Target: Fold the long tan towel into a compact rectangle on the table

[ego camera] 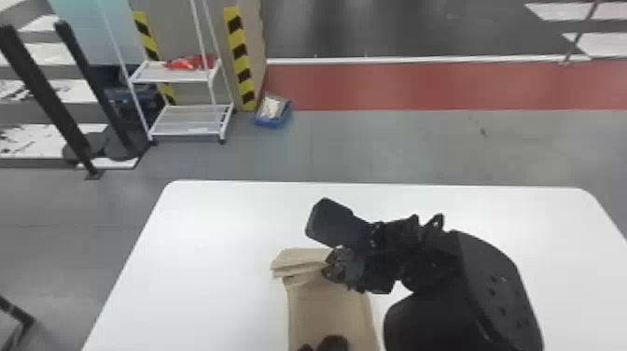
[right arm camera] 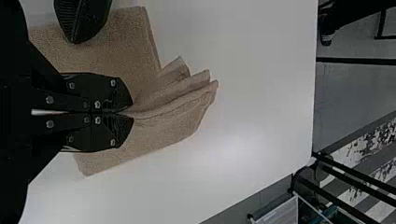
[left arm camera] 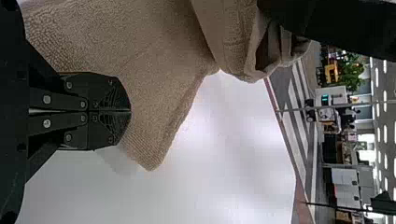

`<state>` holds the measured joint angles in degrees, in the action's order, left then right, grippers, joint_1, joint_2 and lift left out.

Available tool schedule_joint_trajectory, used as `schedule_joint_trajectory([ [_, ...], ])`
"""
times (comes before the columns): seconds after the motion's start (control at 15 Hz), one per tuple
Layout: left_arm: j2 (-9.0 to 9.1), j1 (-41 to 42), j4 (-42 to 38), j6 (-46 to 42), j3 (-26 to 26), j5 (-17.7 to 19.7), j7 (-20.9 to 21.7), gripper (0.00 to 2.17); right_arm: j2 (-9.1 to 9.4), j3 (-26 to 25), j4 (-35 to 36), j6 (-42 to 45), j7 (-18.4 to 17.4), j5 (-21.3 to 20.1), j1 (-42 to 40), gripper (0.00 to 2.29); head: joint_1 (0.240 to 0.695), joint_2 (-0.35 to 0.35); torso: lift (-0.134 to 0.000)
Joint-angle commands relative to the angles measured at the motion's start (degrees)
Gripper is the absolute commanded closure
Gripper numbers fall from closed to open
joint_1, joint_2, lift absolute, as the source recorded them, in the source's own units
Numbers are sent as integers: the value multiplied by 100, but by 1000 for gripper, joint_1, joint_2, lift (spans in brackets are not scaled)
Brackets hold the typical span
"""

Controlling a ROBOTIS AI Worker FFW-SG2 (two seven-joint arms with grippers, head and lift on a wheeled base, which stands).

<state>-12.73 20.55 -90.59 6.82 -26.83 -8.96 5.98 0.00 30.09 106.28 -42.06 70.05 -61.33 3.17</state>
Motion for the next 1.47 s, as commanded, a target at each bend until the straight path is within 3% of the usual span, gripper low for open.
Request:
schedule_joint_trajectory([
  [0.0, 87, -95, 165, 0, -33, -80, -53, 1899, 5, 15, 60, -9, 17, -10, -62, 1359, 695, 67, 0],
  [0.4, 263, -561, 525, 246, -200, -194, -185, 1899, 5, -214, 359, -80, 167, 87, -97, 1359, 695, 47, 0],
  [0.67, 263, -798, 543, 351, -191, -168, -167, 1899, 5, -293, 367, -80, 351, 78, -123, 1359, 695, 38, 0],
  [1.4, 227, -974, 630, 404, 11, -203, -114, 1899, 5, -187, -784, 96, 263, 87, 53, 1355, 695, 37, 0],
])
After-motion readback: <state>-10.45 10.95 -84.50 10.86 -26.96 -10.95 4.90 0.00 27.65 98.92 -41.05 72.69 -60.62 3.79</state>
